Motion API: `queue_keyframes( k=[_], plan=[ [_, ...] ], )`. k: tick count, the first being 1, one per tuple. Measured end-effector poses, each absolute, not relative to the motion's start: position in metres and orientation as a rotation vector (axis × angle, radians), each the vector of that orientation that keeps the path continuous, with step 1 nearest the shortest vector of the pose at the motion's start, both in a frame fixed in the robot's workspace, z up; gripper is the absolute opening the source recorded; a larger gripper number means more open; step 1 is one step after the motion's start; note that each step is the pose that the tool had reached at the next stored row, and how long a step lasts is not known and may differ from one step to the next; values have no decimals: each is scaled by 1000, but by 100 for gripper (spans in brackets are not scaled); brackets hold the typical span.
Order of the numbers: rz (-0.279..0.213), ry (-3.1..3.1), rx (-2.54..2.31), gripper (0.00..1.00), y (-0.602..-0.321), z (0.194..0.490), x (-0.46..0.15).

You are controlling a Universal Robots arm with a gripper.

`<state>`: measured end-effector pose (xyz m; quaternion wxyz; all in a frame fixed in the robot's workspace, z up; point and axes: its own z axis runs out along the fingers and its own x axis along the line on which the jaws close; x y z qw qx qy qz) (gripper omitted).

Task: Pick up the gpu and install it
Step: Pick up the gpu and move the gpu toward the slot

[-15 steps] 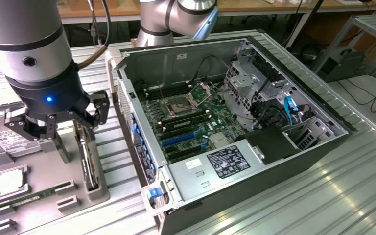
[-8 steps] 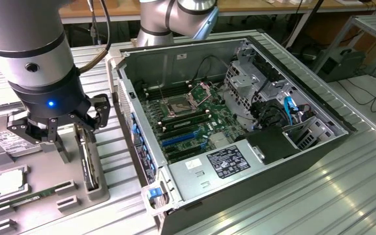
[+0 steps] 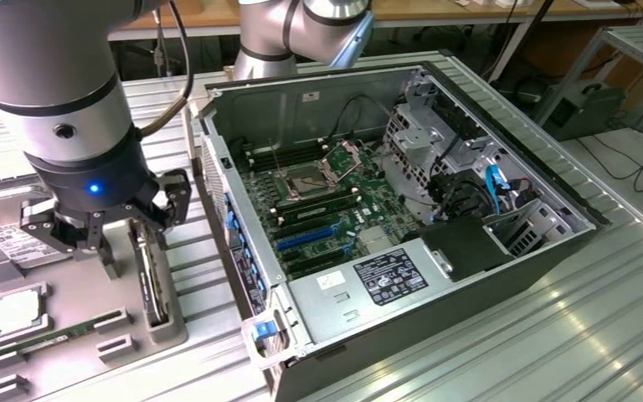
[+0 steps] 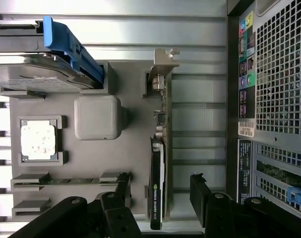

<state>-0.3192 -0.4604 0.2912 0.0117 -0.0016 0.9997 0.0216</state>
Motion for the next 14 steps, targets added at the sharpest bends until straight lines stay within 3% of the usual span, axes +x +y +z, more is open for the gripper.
queue_keyframes(
  k=[14],
  plan=[
    [64, 3117, -4, 60, -460, 277, -317]
  ],
)
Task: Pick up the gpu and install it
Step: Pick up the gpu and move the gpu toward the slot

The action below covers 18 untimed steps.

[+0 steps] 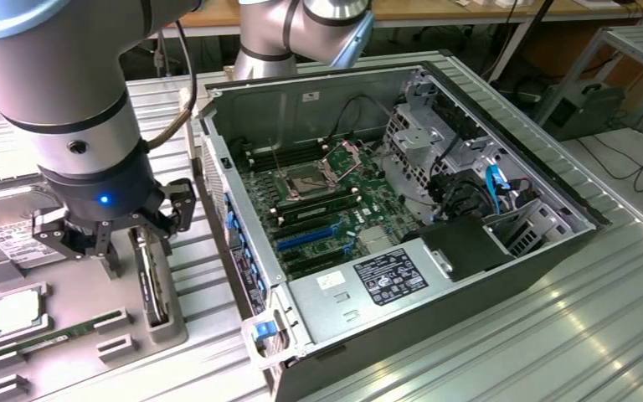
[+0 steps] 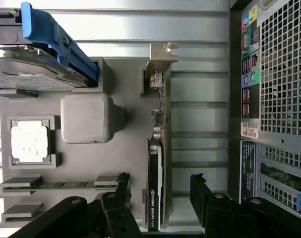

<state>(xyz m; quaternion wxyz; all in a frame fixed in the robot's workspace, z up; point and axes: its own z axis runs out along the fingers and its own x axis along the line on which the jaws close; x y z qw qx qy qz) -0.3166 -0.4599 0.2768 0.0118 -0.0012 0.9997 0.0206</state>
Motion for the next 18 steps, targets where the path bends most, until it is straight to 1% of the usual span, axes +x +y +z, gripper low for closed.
queue_keyframes(
  k=[18],
  plan=[
    [64, 3117, -4, 60, -460, 241, -316]
  ],
)
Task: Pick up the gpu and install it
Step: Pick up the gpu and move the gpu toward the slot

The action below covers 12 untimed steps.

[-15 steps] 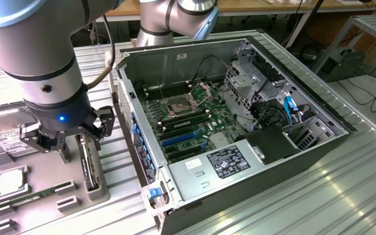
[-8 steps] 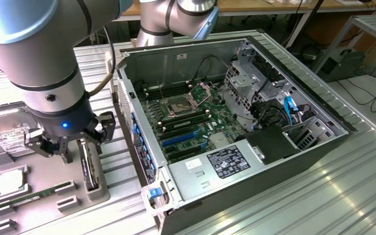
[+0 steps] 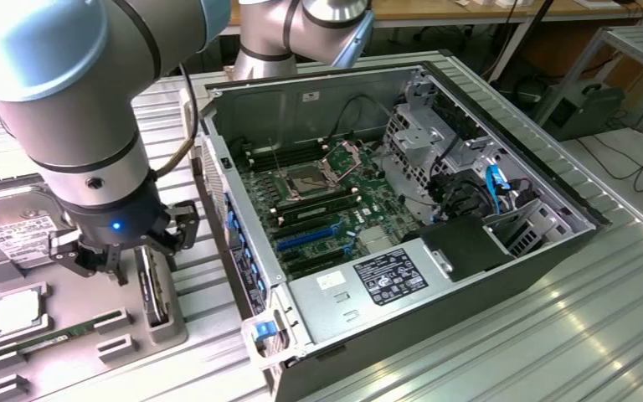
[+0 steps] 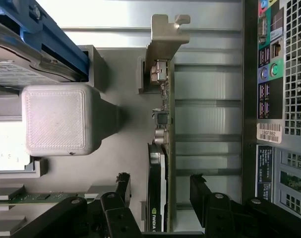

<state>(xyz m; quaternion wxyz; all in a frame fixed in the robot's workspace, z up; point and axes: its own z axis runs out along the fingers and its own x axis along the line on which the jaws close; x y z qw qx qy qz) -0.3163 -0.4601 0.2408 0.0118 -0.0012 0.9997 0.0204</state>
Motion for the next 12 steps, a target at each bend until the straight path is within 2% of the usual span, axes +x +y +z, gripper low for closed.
queue_keyframes(
  k=[12],
  plan=[
    [63, 3118, -4, 60, -457, 233, -315]
  ],
)
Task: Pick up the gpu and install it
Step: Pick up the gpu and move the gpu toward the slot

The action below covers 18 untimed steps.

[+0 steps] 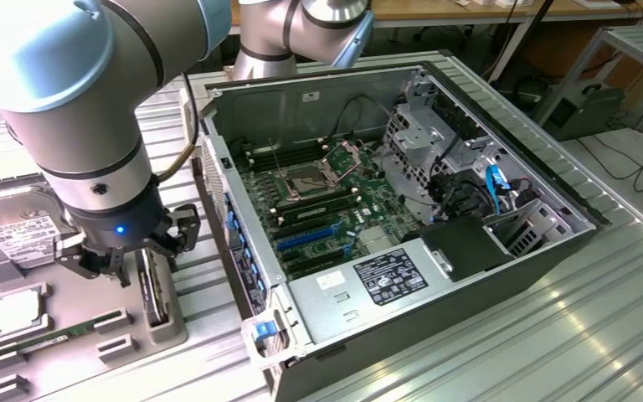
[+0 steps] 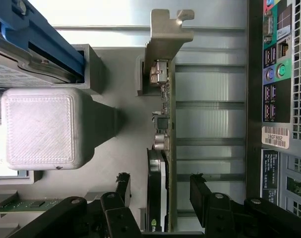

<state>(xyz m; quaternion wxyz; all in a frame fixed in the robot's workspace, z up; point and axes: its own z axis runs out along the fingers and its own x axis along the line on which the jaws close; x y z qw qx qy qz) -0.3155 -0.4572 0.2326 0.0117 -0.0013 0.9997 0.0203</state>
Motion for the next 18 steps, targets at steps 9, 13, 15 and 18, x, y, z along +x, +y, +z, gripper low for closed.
queue_keyframes(
  k=[9, 13, 15, 18],
  plan=[
    [63, 3117, -4, 40, -457, 233, -315],
    [63, 3118, -4, 27, -457, 233, -315],
    [63, 3118, -4, 27, -457, 233, -315],
    [63, 3117, -4, 27, -457, 233, -315]
  ],
)
